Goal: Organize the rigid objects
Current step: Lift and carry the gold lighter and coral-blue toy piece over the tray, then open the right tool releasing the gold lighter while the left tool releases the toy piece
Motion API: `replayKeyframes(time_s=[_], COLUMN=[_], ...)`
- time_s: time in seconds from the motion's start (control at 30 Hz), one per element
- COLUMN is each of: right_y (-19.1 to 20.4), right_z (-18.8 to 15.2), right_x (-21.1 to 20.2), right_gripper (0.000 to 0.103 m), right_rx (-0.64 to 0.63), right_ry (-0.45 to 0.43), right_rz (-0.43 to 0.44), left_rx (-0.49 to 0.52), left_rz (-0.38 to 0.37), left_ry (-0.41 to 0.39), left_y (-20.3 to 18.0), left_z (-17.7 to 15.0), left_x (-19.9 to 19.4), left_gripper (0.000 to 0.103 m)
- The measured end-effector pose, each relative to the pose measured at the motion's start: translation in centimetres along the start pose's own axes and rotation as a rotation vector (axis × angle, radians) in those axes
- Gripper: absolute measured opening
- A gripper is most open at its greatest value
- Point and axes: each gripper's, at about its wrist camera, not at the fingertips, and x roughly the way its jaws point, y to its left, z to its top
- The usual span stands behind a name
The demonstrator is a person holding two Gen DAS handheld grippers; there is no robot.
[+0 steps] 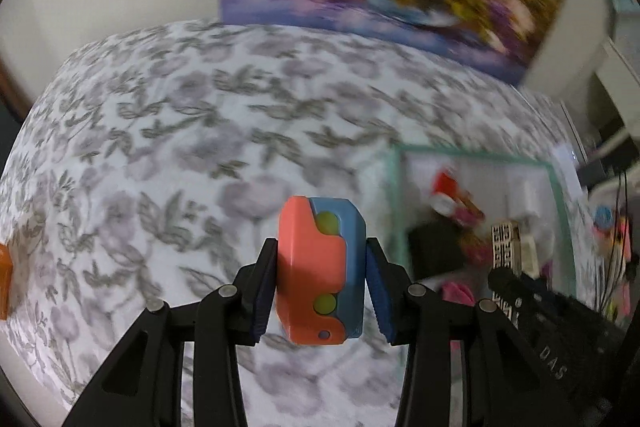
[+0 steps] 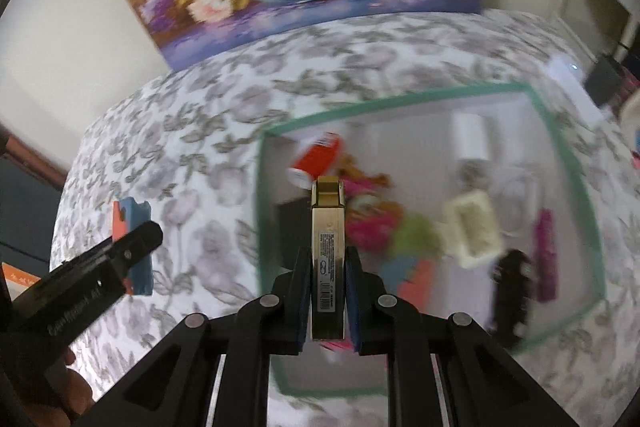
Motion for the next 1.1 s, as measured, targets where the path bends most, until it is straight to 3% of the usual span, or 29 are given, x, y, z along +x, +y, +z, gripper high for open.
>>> replayKeyframes(time_s=[0.27,0.47,0.8,1.1], right_y=[-4.2,-6.1,-6.7,-5.2], right_z=[-2.1,-3.1,-4.2,-5.5], right_x=[-0.7,0.4,0.4,-1.2], right_gripper=[0.017,0.017,0.018,0.029], right_rx=[0.052,0.070,0.074,0.010], right_ry=[0.010,0.053,0.066,0.031], right_rz=[-0.071,-0.085,-0.062,-0.074], left_rx=[0.155,0.192,0.144,0.071], left_rz=[-0.038,-0.070,-0.073,-0.051], left_ry=[0.051,0.115,0.114,0.086], left_y=[-6.6,-8.9,-7.5,-4.7], left_z=[-3.2,-5.2,-5.8,-6.7], left_x=[1.0,2.5,2.0,0.5], left_gripper=[0.044,0.044,0.048,0.054])
